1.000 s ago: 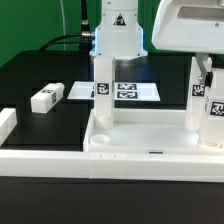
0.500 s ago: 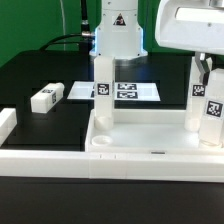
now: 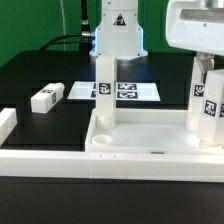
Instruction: Assemble desk
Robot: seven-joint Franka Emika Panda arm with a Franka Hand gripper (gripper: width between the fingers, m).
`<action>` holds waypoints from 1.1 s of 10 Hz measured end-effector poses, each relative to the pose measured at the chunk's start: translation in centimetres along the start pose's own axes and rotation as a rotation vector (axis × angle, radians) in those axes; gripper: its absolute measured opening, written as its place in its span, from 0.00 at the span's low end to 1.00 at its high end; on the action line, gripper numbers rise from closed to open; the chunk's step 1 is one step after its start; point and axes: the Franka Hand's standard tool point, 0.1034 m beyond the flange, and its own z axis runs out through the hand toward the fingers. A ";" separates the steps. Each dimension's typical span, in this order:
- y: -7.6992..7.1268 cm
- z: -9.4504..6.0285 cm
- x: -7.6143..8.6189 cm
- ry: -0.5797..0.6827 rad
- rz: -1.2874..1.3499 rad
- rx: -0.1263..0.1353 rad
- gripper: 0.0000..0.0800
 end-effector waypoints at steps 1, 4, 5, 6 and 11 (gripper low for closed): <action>-0.1 0.0 0.2 -0.002 0.082 0.023 0.36; -0.2 0.0 0.4 -0.007 0.207 0.045 0.36; -0.2 0.0 0.4 -0.007 0.185 0.045 0.36; -0.2 0.1 0.4 -0.007 0.147 0.042 0.47; -0.1 0.0 0.2 -0.007 -0.246 0.001 0.81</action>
Offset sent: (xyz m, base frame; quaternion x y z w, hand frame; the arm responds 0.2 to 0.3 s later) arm 0.0000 0.0000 0.0000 0.0000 0.0000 0.1296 0.9916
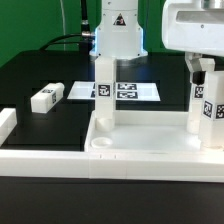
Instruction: Assemble desk
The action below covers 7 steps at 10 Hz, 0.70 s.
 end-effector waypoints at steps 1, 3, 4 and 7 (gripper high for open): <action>0.0 0.0 0.0 0.000 -0.052 0.000 0.81; 0.1 0.0 0.1 0.001 -0.216 0.000 0.81; 0.1 0.1 0.0 0.006 -0.305 -0.002 0.81; -0.3 0.0 -0.5 0.025 -0.562 -0.034 0.81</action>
Offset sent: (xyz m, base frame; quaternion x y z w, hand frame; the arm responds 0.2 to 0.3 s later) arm -0.0021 -0.0018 0.0029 0.0159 0.0114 -0.2024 0.9791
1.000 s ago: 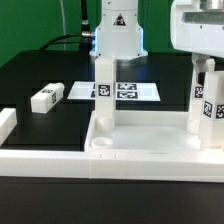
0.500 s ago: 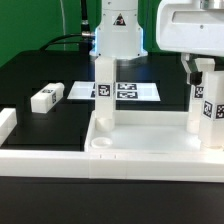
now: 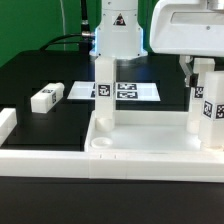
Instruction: Assemble desk
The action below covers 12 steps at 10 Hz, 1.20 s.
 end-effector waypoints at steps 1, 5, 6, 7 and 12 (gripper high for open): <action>0.0 0.0 0.0 0.003 -0.076 -0.004 0.81; 0.2 -0.1 0.3 0.006 -0.359 -0.009 0.81; 0.4 -0.1 0.4 0.007 -0.371 -0.009 0.69; 0.3 -0.1 0.4 0.006 -0.363 -0.009 0.47; 0.4 -0.1 0.4 0.006 -0.341 -0.007 0.36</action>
Offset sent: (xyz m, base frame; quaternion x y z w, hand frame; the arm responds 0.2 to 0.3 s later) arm 0.0045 0.0016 0.0042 -0.0018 0.0001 -0.1344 0.9909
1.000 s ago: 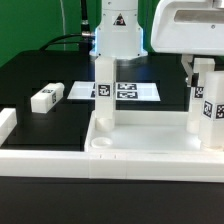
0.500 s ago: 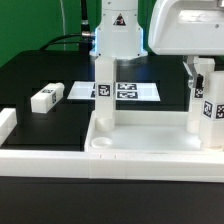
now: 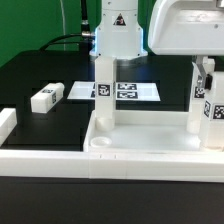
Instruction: Assemble desk
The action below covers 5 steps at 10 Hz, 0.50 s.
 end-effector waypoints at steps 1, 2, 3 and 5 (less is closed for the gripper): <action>0.2 0.0 0.0 -0.002 0.113 0.016 0.36; 0.3 0.1 0.0 -0.005 0.254 0.024 0.36; 0.3 0.1 0.0 -0.008 0.383 0.032 0.36; 0.5 0.1 0.0 -0.017 0.574 0.052 0.36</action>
Offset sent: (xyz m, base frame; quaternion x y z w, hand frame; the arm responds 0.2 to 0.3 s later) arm -0.0068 -0.0015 -0.0077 0.0393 -0.0317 0.2466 0.9678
